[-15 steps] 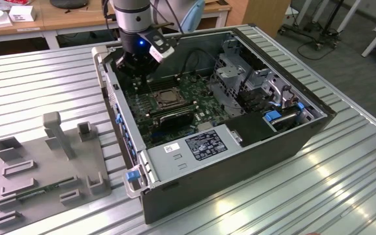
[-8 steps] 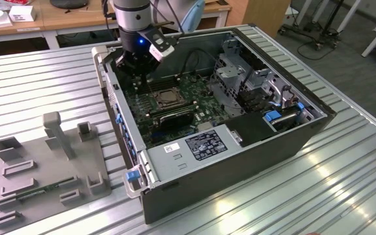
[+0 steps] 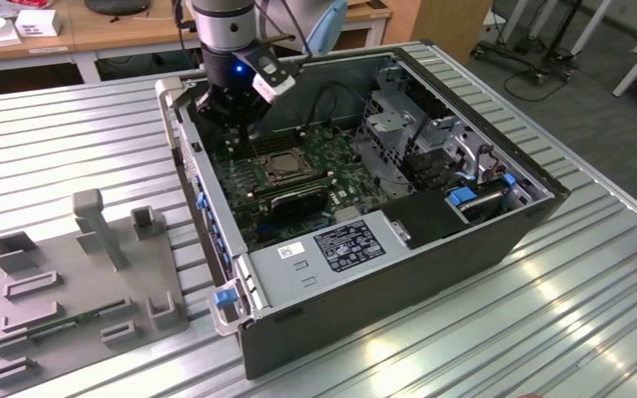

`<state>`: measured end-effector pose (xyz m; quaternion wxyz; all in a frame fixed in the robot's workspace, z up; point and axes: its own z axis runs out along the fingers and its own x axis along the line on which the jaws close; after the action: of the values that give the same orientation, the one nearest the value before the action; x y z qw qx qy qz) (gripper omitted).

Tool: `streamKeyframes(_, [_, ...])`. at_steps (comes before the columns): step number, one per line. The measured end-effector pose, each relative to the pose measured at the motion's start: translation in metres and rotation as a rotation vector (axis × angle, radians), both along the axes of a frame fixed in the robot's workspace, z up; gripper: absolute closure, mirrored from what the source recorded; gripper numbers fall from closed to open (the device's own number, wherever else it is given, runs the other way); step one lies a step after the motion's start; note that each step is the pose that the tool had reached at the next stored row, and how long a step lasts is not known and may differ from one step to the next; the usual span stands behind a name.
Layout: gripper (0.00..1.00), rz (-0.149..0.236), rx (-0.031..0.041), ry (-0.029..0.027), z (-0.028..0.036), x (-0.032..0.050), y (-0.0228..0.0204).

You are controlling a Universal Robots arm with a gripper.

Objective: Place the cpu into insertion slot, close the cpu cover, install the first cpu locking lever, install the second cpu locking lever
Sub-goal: 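Install the first cpu locking lever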

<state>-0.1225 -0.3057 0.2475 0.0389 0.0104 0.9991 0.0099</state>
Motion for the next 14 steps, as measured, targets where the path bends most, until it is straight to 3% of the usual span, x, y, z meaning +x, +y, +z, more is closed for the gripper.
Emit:
streamKeyframes(8, [0.89,-0.001,0.0032,0.0001,0.0023,0.0000,0.0000])
streamKeyframes(14, [0.89,-0.001,0.0346,-0.0001,0.0022,0.0000,0.0000])
